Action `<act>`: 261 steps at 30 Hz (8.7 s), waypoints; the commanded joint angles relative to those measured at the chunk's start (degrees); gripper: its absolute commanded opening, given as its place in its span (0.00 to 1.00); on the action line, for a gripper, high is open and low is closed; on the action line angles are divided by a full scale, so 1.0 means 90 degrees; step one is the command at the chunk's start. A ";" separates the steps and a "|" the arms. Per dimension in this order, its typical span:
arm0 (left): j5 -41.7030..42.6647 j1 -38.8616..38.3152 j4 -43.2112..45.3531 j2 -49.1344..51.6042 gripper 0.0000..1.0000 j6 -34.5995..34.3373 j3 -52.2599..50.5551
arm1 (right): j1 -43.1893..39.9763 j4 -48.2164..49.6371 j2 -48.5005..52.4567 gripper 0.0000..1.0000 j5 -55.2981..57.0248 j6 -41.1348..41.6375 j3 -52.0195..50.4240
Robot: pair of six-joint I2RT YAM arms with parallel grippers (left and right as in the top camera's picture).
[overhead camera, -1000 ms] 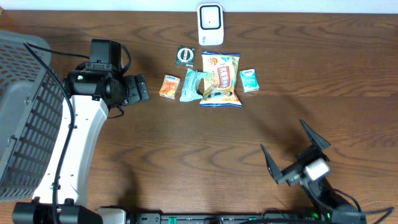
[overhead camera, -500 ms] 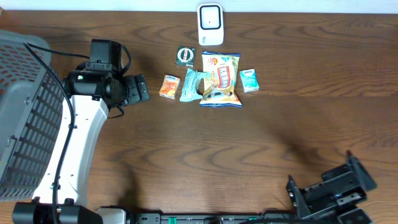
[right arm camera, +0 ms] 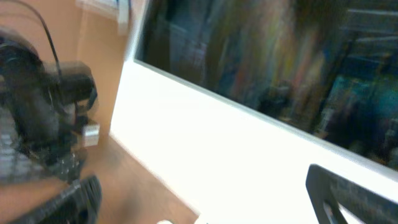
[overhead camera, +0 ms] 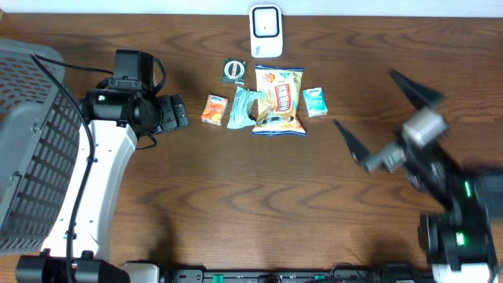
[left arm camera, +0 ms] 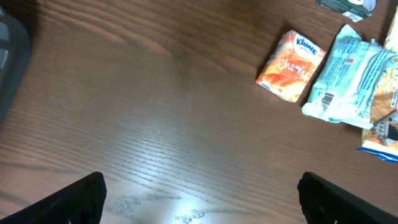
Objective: Scan the item barcode
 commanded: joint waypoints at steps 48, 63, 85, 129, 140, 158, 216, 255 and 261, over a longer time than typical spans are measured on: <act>-0.0083 0.0002 -0.0012 0.0029 0.98 0.0032 0.0027 | 0.1343 -0.5183 0.6115 0.99 0.3065 0.2463 0.4605; -0.0083 0.0002 -0.0012 0.0029 0.98 0.0032 0.0027 | 0.1195 -0.5916 0.7992 0.70 0.4952 0.2397 0.4762; -0.0083 0.0002 -0.0012 0.0032 0.98 0.0032 0.0027 | 0.1501 -0.5445 0.8485 0.47 0.5136 0.1800 0.4767; -0.0083 0.0002 -0.0012 0.0029 0.98 0.0032 0.0027 | 0.1787 -0.5202 0.7395 0.01 0.5370 0.1967 0.4068; -0.0083 0.0002 -0.0012 0.0029 0.98 0.0032 0.0027 | 0.0134 -0.5819 0.7502 0.01 -0.0857 0.1226 0.3716; -0.0083 0.0002 -0.0012 0.0029 0.98 0.0032 0.0027 | -0.1712 -0.5744 0.8038 0.44 -0.0270 0.1273 0.2822; -0.0083 0.0002 -0.0012 0.0029 0.98 0.0032 0.0027 | -0.0738 -0.6115 0.8017 0.01 -0.1382 0.0789 0.3249; -0.0083 0.0002 -0.0012 0.0029 0.98 0.0032 0.0027 | -0.0454 -0.5015 0.8009 0.01 -0.4029 0.0629 0.3776; -0.0083 0.0002 -0.0012 0.0029 0.98 0.0032 0.0027 | -0.0554 -0.5673 0.7842 0.01 -0.0772 0.1020 0.3917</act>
